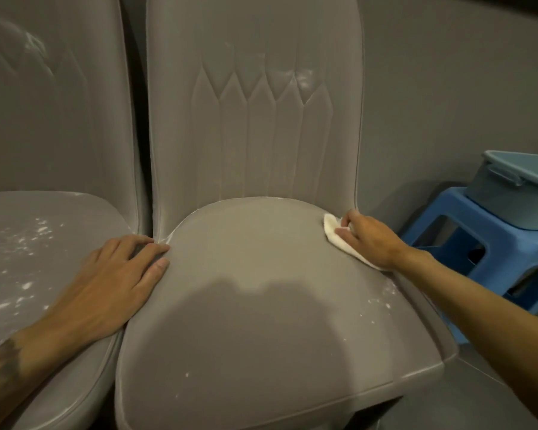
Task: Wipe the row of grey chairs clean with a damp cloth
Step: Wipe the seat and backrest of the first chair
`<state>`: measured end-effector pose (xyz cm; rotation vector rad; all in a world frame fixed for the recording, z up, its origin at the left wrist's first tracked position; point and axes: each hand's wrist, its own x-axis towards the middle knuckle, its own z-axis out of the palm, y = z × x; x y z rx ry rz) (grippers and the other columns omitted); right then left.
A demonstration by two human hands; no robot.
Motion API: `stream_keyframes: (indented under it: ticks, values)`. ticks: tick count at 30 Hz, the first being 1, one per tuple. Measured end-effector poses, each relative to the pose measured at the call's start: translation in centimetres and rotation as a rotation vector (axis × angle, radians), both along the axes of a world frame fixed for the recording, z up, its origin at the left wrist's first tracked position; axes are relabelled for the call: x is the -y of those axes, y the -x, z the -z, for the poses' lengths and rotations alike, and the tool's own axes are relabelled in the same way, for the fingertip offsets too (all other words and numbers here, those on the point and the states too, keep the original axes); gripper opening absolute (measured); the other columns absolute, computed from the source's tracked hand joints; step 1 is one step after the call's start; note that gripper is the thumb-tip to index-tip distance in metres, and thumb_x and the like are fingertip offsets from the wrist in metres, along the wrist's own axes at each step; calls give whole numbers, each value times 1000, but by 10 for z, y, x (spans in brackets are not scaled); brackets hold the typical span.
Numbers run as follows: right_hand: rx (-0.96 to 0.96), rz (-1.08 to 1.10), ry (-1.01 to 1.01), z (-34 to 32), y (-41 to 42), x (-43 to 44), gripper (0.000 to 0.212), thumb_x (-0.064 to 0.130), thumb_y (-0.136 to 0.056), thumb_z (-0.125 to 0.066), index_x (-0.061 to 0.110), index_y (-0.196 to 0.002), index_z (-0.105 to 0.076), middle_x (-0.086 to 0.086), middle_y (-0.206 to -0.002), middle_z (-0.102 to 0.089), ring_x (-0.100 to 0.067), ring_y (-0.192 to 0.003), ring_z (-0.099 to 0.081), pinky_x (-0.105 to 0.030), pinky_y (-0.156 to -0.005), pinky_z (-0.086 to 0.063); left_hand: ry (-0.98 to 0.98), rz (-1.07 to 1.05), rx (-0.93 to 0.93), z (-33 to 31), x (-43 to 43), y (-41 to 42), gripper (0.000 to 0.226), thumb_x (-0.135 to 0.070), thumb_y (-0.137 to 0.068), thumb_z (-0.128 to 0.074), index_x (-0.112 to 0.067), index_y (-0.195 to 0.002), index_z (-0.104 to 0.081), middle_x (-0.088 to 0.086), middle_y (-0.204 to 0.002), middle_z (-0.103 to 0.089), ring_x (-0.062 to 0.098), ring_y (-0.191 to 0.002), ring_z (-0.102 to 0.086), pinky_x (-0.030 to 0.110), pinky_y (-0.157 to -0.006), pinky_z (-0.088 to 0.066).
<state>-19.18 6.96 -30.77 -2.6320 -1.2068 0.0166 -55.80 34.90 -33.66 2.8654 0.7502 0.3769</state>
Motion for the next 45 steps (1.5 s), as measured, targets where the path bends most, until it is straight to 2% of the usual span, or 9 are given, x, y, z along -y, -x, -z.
stream_keyframes:
  ticks: [3,10,16,21,24,29,35,41,45]
  values:
    - [-39,87,-36,-2,-8,-6,27,37,-104,-50,12,-112,-51,-11,-106,-64,-29,-92,-58,-41,-81,-45,0,-6,-12,-2,1,-1,78,-67,-93,-6,-32,-145,-52,-8,-140,-48,16,-130,-43,38,-115,-35]
    - [-13,-12,-29,11,32,61,20,58,-99,-43,38,-103,-44,17,-84,-60,-5,-72,-59,-20,-61,-42,3,-6,7,2,-1,-2,78,-69,-94,-5,-34,-144,-53,-6,-141,-50,19,-129,-45,40,-112,-35]
    - [-42,101,-17,3,1,9,28,43,-104,-47,17,-113,-50,-5,-102,-66,-26,-89,-61,-40,-79,-47,5,-3,13,4,-2,-2,76,-68,-96,-7,-33,-143,-55,-5,-138,-52,21,-128,-45,43,-110,-37]
    - [-30,24,-67,13,34,59,26,66,-97,-39,40,-102,-44,13,-79,-63,-7,-68,-59,-24,-60,-41,0,-5,18,6,-4,-2,72,-67,-98,-10,-33,-141,-57,-3,-136,-54,23,-126,-46,46,-108,-39]
    - [-51,1,-70,15,51,84,31,76,-92,-34,48,-102,-43,17,-79,-64,-1,-75,-62,-25,-62,-51,9,-10,20,6,-5,-2,71,-67,-99,-11,-33,-140,-57,-3,-135,-54,23,-125,-47,46,-107,-40]
    - [-52,85,-66,-2,34,49,25,51,-102,-45,26,-108,-48,2,-96,-66,-15,-81,-61,-44,-81,-55,6,-8,24,6,-5,-3,68,-67,-100,-12,-34,-137,-59,-4,-132,-56,24,-122,-49,48,-105,-42]
    - [1,-52,-105,10,99,88,22,66,-97,-38,45,-100,-44,26,-88,-59,5,-82,-57,-17,-56,-37,-6,-12,35,11,-8,-2,66,-69,-102,-12,-36,-135,-59,-4,-131,-55,26,-118,-50,51,-102,-45]
    - [-10,157,-116,-4,110,63,24,47,-103,-47,26,-113,-52,9,-94,-64,-9,-79,-61,-34,-72,-52,-19,-23,52,13,-9,-3,64,-69,-102,-13,-37,-133,-59,-4,-130,-55,28,-116,-51,53,-100,-46]
    - [46,-110,-140,8,157,38,20,50,-102,-46,31,-110,-48,11,-100,-61,-15,-88,-57,-35,-78,-46,-20,-25,41,15,-12,-3,63,-70,-102,-11,-39,-134,-57,-6,-131,-54,26,-118,-49,53,-103,-44]
